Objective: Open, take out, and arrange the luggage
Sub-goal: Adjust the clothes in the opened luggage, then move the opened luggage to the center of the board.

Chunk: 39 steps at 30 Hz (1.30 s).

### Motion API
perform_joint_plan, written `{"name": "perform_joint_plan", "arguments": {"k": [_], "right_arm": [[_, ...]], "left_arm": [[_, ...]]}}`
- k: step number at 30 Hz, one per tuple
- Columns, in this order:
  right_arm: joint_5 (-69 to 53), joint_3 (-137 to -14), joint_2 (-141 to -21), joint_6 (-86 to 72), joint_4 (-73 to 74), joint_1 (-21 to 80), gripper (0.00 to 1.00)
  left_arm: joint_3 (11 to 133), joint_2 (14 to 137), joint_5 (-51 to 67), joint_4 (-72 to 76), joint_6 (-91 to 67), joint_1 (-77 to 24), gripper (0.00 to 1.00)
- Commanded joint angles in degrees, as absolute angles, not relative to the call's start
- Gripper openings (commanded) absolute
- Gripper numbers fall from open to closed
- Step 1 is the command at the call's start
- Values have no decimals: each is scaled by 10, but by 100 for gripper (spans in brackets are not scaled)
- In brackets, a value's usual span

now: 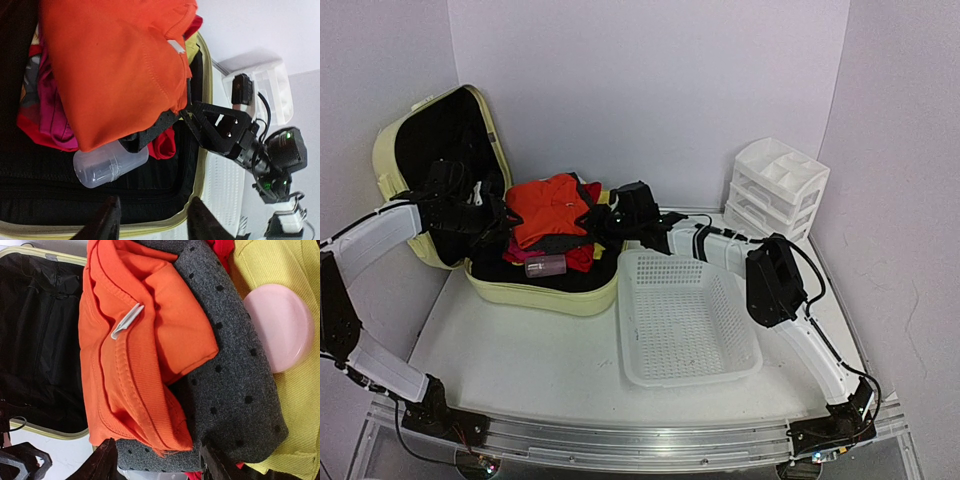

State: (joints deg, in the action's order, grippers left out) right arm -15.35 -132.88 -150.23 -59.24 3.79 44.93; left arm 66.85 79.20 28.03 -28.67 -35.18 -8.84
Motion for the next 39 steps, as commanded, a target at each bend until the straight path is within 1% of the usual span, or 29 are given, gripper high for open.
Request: {"name": "perform_joint_plan", "arguments": {"k": [1, 3, 8, 11, 15, 18, 22, 23, 24, 26, 27, 32, 35, 37, 39], "right_arm": [[-153, -1316, -1443, -561, 27, 450, 56], [-157, -1274, -1398, -527, 27, 450, 56], [-131, -1120, -1252, -435, 27, 448, 57], [-120, -1048, -1180, -398, 27, 443, 58], [-106, -976, -1104, -356, 38, 438, 58], [-88, -939, -1060, -327, 64, 438, 59], [-75, -897, -1018, -302, 106, 438, 60], [-74, -888, -1011, -298, 115, 438, 60], [-73, -880, -1006, -295, 121, 438, 60], [-78, -864, -999, -293, 130, 438, 60], [-82, -858, -997, -292, 134, 438, 60], [-117, -854, -1005, -294, 153, 438, 61], [-133, -844, -1001, -294, 162, 438, 61], [-136, -835, -998, -292, 163, 438, 62], [-136, -839, -1003, -293, 175, 438, 65]], "left_arm": [[670, 811, 251, -286, -331, -89, 55], [678, 831, 249, -277, -325, -89, 64], [675, 855, 238, -236, -305, -90, 77], [656, 854, 223, -205, -302, -89, 84], [643, 860, 205, -181, -293, -95, 84], [645, 855, 141, -182, -252, -123, 84], [657, 836, 47, -187, -174, -187, 82], [659, 831, 26, -192, -159, -202, 82], [663, 828, 11, -198, -147, -211, 78], [670, 827, 11, -218, -133, -216, 73], [675, 828, 9, -231, -124, -217, 72], [684, 818, 16, -304, -84, -225, 73], [650, 766, 37, -332, -41, -256, 75], [629, 731, 43, -354, -13, -271, 78], [614, 703, 33, -383, -1, -274, 84]]}}
